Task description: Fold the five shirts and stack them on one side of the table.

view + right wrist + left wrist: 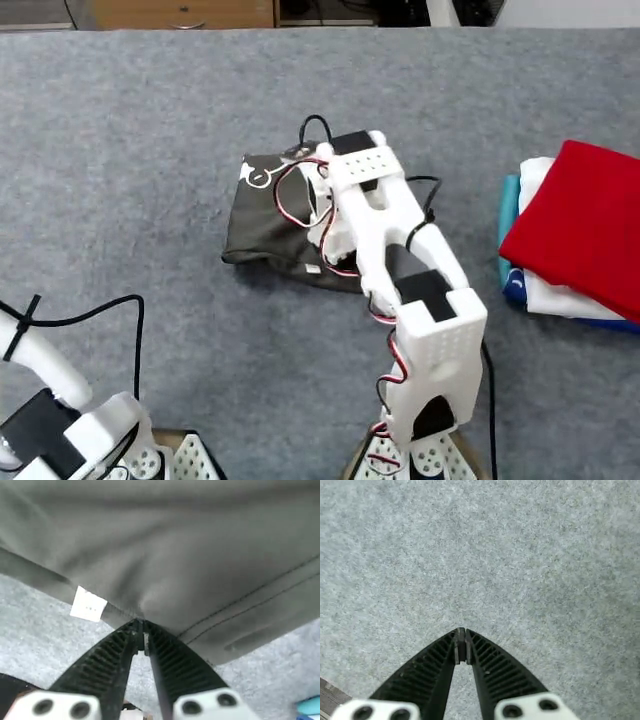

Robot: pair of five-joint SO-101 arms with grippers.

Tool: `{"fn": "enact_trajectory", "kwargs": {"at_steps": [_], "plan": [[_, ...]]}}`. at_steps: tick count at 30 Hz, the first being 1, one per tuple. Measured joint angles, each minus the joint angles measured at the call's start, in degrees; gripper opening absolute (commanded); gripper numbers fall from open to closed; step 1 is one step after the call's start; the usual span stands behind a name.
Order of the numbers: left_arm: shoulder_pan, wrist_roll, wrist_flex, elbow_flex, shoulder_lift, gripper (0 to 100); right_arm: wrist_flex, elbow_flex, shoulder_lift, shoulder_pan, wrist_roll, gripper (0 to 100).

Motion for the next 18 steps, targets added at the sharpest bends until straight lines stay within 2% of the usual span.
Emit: {"fn": "enact_trajectory", "kwargs": {"at_steps": [11, 18], "plan": [[0.0, -1.67, 0.0, 3.6, 0.0, 2, 6.33, 0.09, -0.09, 0.26, 0.0, 0.2], [-2.46, -1.85, 0.0, 3.6, 0.0, 2, 8.88, -13.1, -3.43, -1.32, 0.0, 0.2]]}}
